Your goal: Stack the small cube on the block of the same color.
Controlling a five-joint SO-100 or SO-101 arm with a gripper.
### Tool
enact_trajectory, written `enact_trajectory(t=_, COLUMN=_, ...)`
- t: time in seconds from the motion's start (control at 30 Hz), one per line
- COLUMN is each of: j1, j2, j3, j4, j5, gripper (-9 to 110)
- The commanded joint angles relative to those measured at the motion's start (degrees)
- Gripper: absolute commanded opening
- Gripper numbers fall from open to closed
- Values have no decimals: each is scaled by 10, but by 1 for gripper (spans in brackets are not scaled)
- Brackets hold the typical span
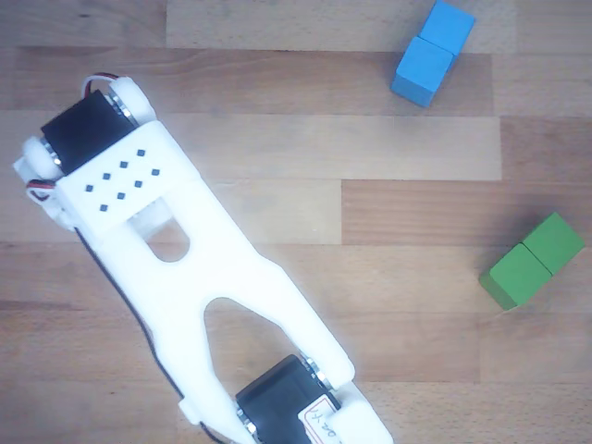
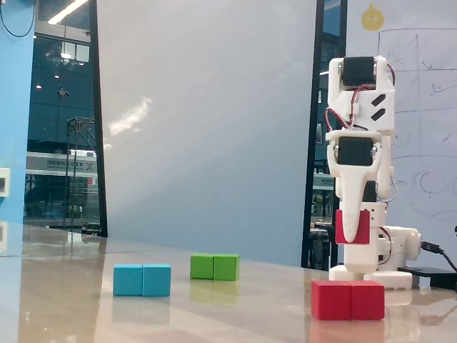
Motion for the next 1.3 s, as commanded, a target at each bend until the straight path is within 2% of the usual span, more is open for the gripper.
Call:
enact_trajectory(t=0.0, j1=-3, j2=54, j3=-61, j4=17, j5=4, gripper=1)
enact_trajectory(t=0.6, j1=-3, j2=-18, j3=-62, j4=-33, j5=4, gripper=1)
enact_trajectory(t=1.27, j1=33, j2=-73, j3=-62, j4=-35, j5=-3, gripper=1)
